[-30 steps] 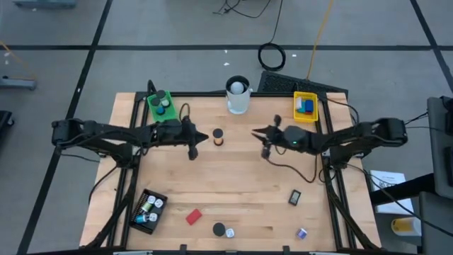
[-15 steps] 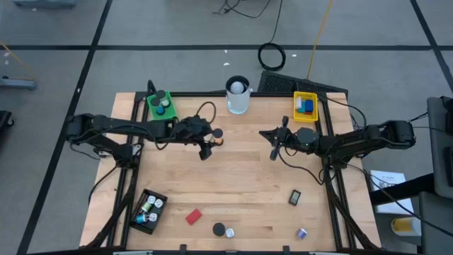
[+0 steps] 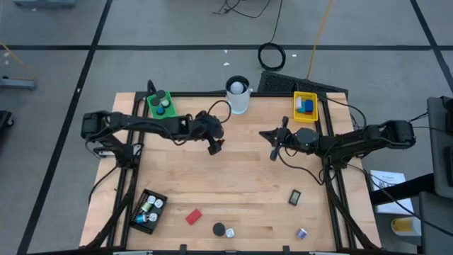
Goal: Pick & Place Office items
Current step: Put the orange hourglass timer into the green bin
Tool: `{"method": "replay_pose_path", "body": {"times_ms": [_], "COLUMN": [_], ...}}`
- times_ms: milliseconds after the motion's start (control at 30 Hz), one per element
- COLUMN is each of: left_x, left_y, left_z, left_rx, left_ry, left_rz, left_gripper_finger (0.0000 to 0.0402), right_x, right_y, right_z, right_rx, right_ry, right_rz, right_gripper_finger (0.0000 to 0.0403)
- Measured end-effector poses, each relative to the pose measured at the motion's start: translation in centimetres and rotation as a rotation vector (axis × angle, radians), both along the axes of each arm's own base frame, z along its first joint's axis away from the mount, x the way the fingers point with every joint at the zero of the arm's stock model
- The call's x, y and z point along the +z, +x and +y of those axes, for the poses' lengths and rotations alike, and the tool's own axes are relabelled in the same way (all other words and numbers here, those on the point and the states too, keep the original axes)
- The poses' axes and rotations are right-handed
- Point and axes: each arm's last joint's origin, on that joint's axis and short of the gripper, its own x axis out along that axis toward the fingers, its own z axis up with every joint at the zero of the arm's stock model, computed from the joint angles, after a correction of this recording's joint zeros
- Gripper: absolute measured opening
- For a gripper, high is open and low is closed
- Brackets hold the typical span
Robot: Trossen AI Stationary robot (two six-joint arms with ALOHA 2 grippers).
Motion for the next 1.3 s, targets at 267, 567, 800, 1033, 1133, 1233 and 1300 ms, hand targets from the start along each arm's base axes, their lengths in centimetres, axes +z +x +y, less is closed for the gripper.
{"method": "replay_pose_path", "body": {"times_ms": [267, 567, 800, 1033, 1133, 1233, 1300], "left_x": [-2.2, -4.0, -4.0, -0.9, 2.2, 5.3, 6.9], "left_y": [0.5, 1.1, 1.1, -0.9, -3.5, -6.9, -9.0], "left_z": [2.0, 2.0, 2.0, 2.2, 2.2, 2.5, 2.9], "left_rx": [0.01, 0.001, -0.023, -0.007, 0.067, 0.187, 0.294], "left_ry": [-0.057, -0.026, -0.004, 0.046, 0.09, 0.096, 0.103], "left_rz": [0.055, 0.117, 0.127, 0.122, 0.118, 0.081, 0.045], "left_gripper_finger": [0.0386, 0.0336, 0.0208, 0.0208, 0.0208, 0.0208, 0.0208], "right_x": [0.0, 0.0, -0.1, -0.1, -0.1, -0.1, -0.1], "right_y": [0.0, 0.0, 0.0, 0.0, 0.0, 0.0, 0.0], "right_z": [0.0, 0.0, 0.0, 0.0, 0.0, 0.0, 0.0], "right_rx": [0.0, 0.0, 0.0, 0.0, 0.0, 0.0, 0.0], "right_ry": [0.001, 0.001, 0.002, 0.003, 0.003, 0.002, 0.002], "right_rz": [0.005, 0.006, 0.007, 0.016, 0.015, 0.015, 0.015], "right_gripper_finger": [0.0001, 0.0001, 0.0001, 0.0001, 0.0001, 0.0001, 0.0001]}}
